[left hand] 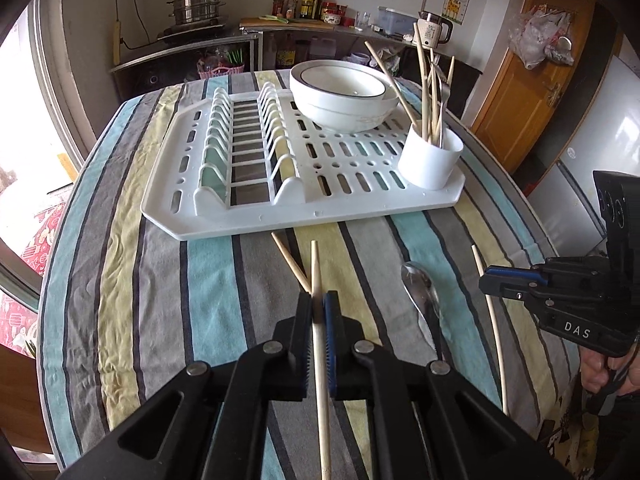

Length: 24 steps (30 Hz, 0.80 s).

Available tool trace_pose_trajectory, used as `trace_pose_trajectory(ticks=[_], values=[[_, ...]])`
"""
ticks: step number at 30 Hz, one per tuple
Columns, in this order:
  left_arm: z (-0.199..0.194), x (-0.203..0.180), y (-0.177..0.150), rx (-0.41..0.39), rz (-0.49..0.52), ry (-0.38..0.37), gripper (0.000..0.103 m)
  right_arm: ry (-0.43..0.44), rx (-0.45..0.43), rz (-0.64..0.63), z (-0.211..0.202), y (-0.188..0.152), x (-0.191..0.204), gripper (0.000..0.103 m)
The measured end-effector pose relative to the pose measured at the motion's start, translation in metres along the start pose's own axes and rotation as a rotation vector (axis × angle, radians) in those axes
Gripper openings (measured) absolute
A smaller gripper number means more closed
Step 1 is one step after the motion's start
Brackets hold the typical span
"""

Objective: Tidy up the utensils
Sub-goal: 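Lift both held chopsticks upright toward the white cup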

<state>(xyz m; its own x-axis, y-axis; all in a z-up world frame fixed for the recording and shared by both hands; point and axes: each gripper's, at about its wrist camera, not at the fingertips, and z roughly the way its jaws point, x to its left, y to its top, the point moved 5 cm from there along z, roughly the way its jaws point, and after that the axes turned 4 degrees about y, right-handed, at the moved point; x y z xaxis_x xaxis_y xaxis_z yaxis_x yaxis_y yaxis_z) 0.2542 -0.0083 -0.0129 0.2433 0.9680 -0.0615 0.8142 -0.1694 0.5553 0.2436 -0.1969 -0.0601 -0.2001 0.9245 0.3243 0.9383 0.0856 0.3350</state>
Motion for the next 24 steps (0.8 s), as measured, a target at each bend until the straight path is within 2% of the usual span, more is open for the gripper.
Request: trace_pose_trajectory(ticks=[7, 11, 13, 19, 24], values=[[-0.023, -0.004, 0.010, -0.068, 0.006, -0.038, 0.007, 0.022, -0.097, -0.014, -0.032, 0.008, 0.004, 0.006], [-0.023, -0.006, 0.012, -0.071, 0.013, -0.038, 0.007, 0.001, -0.093, -0.011, -0.033, 0.013, 0.002, 0.006], [-0.018, -0.004, 0.011, -0.055, 0.008, -0.033, 0.007, -0.011, -0.060, 0.032, -0.022, 0.016, -0.007, 0.007], [-0.010, 0.000, 0.008, -0.037, -0.003, -0.033, 0.007, -0.040, 0.118, 0.090, 0.027, 0.012, -0.024, 0.007], [-0.008, 0.001, 0.006, -0.035, -0.003, -0.039, 0.006, -0.061, 0.172, 0.074, 0.042, 0.017, -0.018, 0.009]])
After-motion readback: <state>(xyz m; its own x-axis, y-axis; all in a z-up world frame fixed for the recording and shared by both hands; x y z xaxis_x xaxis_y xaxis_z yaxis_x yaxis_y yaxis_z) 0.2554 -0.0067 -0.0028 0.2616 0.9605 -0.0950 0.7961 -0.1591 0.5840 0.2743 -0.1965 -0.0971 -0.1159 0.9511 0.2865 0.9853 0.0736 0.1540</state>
